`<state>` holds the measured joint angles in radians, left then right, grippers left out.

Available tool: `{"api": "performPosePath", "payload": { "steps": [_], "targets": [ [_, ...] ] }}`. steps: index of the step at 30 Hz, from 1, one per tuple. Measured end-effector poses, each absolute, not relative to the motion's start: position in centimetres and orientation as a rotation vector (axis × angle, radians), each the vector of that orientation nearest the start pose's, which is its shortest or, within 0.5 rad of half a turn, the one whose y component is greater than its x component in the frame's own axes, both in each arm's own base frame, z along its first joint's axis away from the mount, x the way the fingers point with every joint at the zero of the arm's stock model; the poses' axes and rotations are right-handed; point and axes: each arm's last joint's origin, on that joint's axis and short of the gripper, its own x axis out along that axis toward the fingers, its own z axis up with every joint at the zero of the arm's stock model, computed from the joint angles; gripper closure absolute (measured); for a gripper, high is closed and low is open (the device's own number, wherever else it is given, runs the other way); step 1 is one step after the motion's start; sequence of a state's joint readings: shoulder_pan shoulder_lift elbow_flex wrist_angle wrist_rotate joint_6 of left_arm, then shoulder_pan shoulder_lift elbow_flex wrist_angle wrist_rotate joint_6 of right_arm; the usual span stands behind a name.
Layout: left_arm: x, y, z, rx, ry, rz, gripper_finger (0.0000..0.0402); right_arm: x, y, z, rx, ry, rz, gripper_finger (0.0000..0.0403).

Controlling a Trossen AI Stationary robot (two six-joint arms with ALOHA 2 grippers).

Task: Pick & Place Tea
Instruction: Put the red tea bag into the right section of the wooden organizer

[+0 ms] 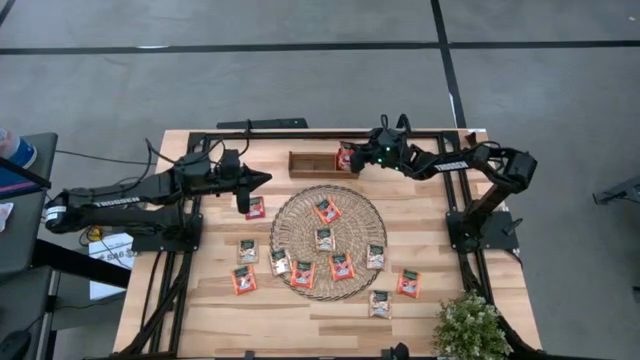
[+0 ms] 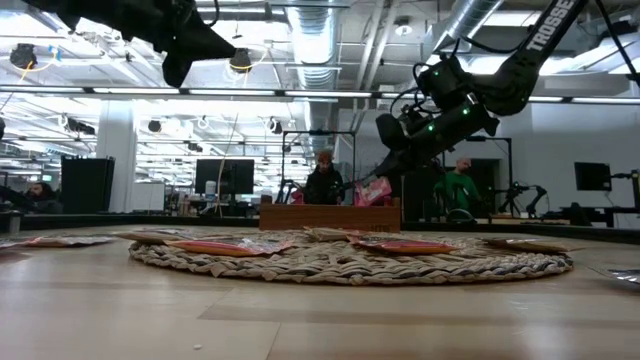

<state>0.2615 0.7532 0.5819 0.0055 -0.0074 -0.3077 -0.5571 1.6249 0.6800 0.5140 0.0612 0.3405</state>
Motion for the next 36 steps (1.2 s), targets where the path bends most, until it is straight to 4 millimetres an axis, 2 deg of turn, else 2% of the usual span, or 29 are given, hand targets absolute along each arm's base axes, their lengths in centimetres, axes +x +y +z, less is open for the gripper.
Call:
{"api": "performPosePath", "payload": {
  "steps": [36],
  "targets": [
    [16.9, 4.4, 28.6, -0.329, 0.124, 0.242, 0.0401, 27.4, -15.2, 16.2, 0.369, 0.359, -0.633, 0.0403]
  ]
}}
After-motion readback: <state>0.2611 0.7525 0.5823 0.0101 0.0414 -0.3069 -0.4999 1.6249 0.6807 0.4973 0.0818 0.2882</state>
